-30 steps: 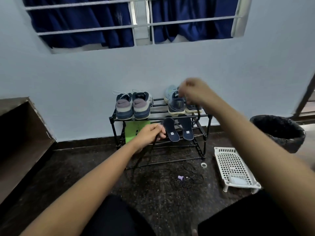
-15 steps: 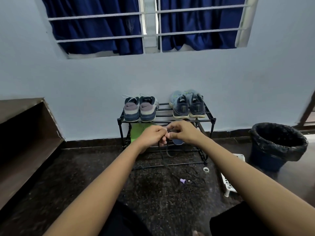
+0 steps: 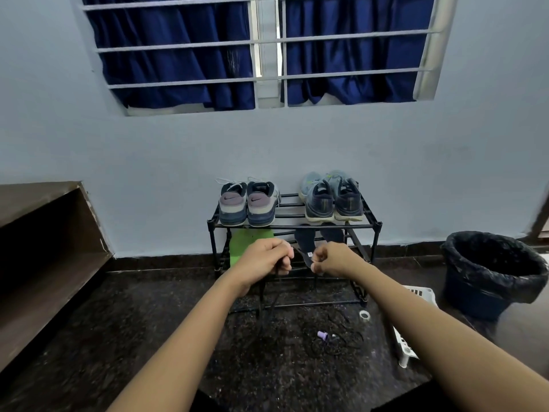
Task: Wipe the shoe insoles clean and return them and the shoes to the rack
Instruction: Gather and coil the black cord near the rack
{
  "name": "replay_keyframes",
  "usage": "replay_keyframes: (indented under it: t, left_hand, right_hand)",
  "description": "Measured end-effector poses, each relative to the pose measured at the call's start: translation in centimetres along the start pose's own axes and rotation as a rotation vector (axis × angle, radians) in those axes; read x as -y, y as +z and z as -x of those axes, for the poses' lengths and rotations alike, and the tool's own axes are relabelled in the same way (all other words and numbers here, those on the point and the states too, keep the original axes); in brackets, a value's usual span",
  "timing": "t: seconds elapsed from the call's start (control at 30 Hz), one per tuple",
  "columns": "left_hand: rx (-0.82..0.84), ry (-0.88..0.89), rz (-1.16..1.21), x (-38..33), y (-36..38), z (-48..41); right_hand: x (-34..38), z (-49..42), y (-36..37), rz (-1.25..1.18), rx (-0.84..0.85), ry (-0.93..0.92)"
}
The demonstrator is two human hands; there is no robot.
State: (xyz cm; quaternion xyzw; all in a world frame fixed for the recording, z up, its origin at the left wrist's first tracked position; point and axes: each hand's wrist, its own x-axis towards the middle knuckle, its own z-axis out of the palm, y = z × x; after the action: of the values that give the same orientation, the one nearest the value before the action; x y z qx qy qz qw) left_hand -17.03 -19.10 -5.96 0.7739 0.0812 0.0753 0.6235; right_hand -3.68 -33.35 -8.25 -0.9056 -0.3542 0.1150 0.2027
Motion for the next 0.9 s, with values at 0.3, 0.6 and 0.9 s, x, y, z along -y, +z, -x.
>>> replay_keyframes:
  t: [0.3,0.6,0.9]
  left_hand:
    - [-0.017,-0.055,-0.069,1.0,0.4,-1.1]
    - [-0.05,-0.081,0.069,0.2,0.6,-1.4]
    - [-0.093,-0.096,0.138,0.0,0.4,-1.9]
  right_hand:
    - [2.3,0.2,-0.2,-0.331,-0.073,-0.292]
    - [0.5,-0.6,0.3,-0.189,-0.153,-0.065]
    - [0.1,-0.9,0.8,-0.234,-0.047,-0.078]
